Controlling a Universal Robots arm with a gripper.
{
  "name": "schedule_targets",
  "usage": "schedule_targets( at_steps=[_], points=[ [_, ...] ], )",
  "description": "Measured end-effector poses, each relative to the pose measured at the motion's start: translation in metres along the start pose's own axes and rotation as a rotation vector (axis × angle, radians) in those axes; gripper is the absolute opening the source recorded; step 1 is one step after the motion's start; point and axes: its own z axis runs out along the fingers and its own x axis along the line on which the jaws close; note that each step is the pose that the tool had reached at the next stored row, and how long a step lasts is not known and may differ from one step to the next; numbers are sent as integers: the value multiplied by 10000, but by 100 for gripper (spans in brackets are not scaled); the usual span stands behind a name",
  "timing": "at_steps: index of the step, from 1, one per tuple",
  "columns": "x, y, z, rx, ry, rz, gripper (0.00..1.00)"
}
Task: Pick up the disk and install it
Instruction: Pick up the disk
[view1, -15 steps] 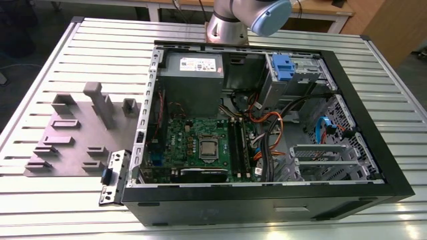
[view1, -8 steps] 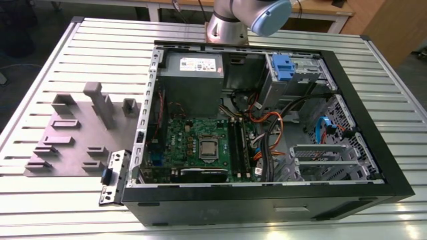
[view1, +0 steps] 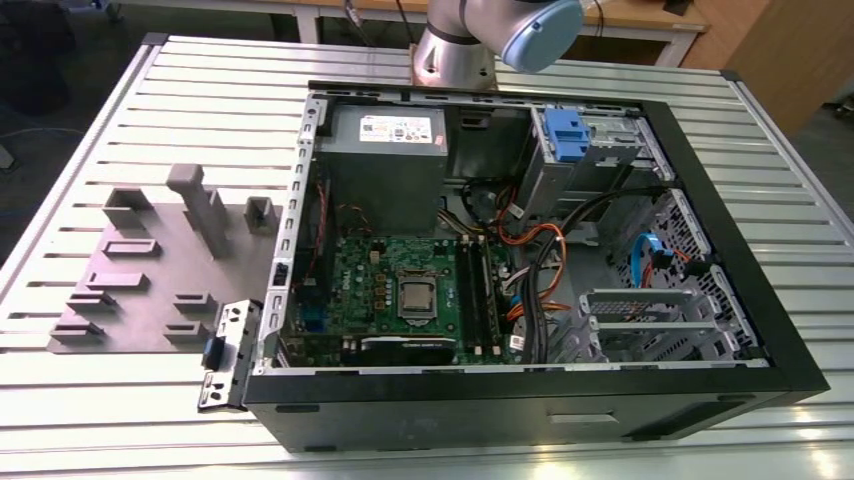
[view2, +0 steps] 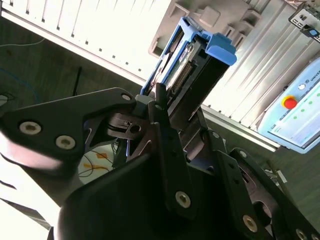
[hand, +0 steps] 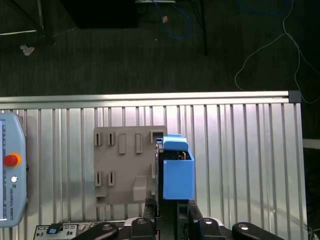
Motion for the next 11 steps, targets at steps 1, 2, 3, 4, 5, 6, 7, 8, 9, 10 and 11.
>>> schedule_targets(
  at_steps=[1,2,3,4,5,6,7,8,9,10,11],
  points=[
    [1,-1,18,0,0,3,35],
    [2,-2,35,-1,0,7,35],
    [3,-2,53,0,0,10,35],
    [4,-3,71,-1,0,14,35],
    [5,-3,90,1,-1,18,35],
    [6,-3,109,1,-1,22,35],
    [7,-4,126,0,0,25,35],
    [8,-5,144,0,0,29,35],
    [9,-5,162,1,-1,33,35],
    [10,-6,180,2,-1,37,35],
    [11,-6,199,2,-1,40,35]
  ],
)
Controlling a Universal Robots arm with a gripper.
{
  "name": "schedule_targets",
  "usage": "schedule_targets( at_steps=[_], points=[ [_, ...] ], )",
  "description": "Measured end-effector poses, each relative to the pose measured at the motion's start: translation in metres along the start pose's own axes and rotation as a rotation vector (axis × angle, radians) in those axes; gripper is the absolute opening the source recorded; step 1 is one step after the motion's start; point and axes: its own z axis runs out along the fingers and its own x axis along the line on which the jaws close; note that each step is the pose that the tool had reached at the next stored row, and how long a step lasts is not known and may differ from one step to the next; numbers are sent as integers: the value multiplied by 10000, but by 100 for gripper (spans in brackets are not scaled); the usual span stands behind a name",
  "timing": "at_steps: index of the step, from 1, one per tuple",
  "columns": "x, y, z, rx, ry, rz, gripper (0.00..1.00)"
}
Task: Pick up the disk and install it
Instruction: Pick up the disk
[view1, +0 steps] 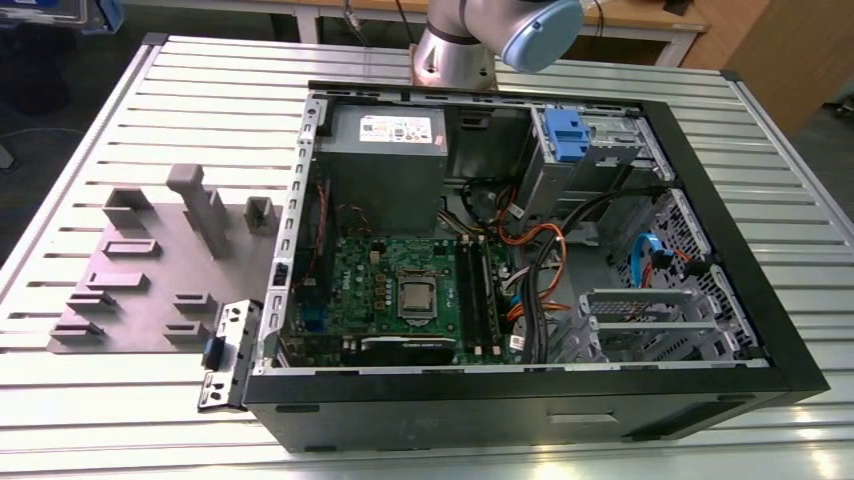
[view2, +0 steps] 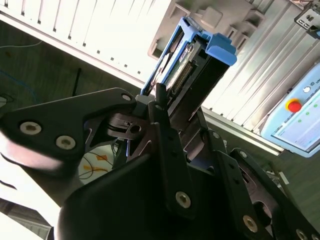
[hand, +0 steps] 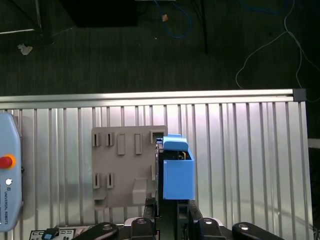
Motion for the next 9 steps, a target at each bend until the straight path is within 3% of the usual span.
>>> schedule_targets(
  at_steps=[2,5,9],
  points=[
    [2,-1,32,-1,0,7,35],
    [2,-1,33,-98,2,12,35],
    [2,-1,32,-102,2,12,35]
  ],
)
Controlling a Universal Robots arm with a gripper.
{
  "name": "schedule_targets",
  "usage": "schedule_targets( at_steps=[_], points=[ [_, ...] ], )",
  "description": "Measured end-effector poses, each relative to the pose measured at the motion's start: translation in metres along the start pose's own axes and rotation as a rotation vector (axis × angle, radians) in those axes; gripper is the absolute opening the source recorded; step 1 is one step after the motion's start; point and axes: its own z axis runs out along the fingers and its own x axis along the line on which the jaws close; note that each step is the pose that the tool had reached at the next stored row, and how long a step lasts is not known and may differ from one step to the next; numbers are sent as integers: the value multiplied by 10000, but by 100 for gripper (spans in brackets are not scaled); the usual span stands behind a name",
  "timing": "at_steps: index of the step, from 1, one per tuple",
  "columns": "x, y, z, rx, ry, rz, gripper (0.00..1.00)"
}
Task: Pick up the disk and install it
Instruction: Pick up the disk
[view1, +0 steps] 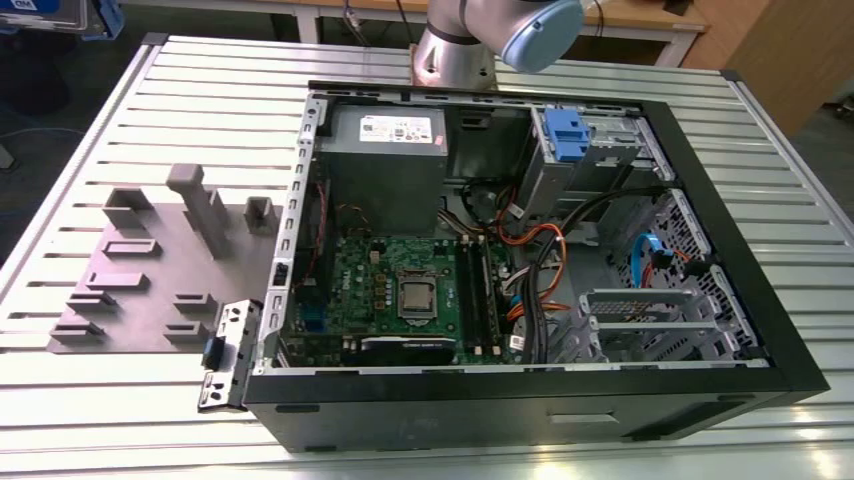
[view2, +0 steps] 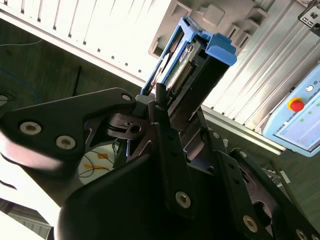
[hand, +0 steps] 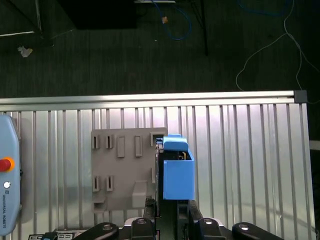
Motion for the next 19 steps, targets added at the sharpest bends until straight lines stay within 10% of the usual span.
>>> schedule_targets(
  at_steps=[19],
  points=[
    [16,-12,290,1,0,0,35]
  ],
)
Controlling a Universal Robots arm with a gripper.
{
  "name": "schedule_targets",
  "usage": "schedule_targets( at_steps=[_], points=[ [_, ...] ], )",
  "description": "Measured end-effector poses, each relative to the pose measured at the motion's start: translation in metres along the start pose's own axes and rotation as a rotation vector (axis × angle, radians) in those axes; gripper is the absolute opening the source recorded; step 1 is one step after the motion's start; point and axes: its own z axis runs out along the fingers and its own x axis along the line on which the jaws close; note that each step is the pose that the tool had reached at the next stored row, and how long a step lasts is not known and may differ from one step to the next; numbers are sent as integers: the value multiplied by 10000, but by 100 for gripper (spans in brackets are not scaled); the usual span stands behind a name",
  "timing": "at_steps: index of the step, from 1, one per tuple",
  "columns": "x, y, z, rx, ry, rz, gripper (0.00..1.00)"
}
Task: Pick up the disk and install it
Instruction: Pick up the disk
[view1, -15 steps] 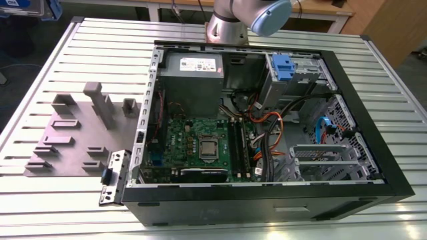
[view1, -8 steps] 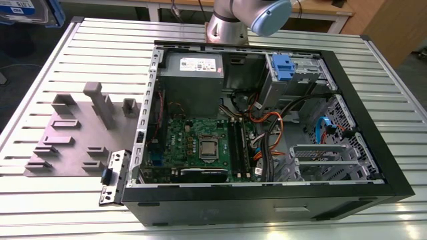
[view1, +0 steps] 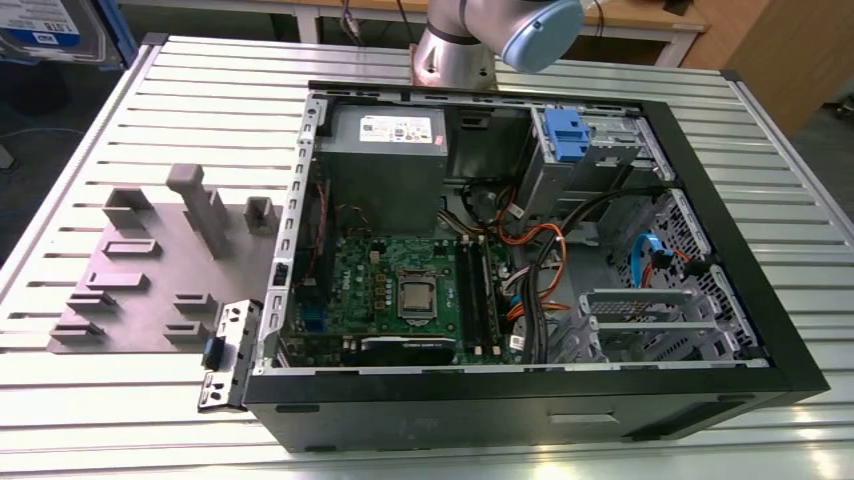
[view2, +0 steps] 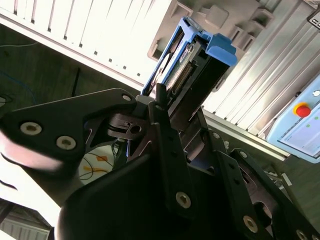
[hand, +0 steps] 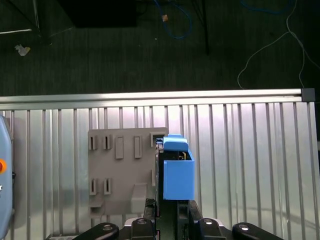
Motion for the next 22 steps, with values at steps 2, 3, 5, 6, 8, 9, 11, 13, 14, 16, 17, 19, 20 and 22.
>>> schedule_targets(
  at_steps=[2,3,5,6,8,9,11,13,14,16,17,19,20,22],
  points=[
    [2,-1,25,0,-1,0,35],
    [2,-1,36,0,0,0,35],
    [3,-3,63,-1,0,0,35],
    [4,-4,80,-1,1,0,35],
    [6,-5,117,0,0,0,35],
    [8,-6,135,-1,0,0,35],
    [9,-7,171,-1,1,0,35],
    [11,-9,207,0,0,0,35],
    [12,-10,226,0,0,0,35],
    [14,-11,258,-1,0,0,35],
    [15,-11,274,-1,0,0,35],
    [16,-13,298,0,0,0,35],
    [16,-13,303,-1,0,0,35],
    [17,-13,304,-1,1,0,35]
  ],
)
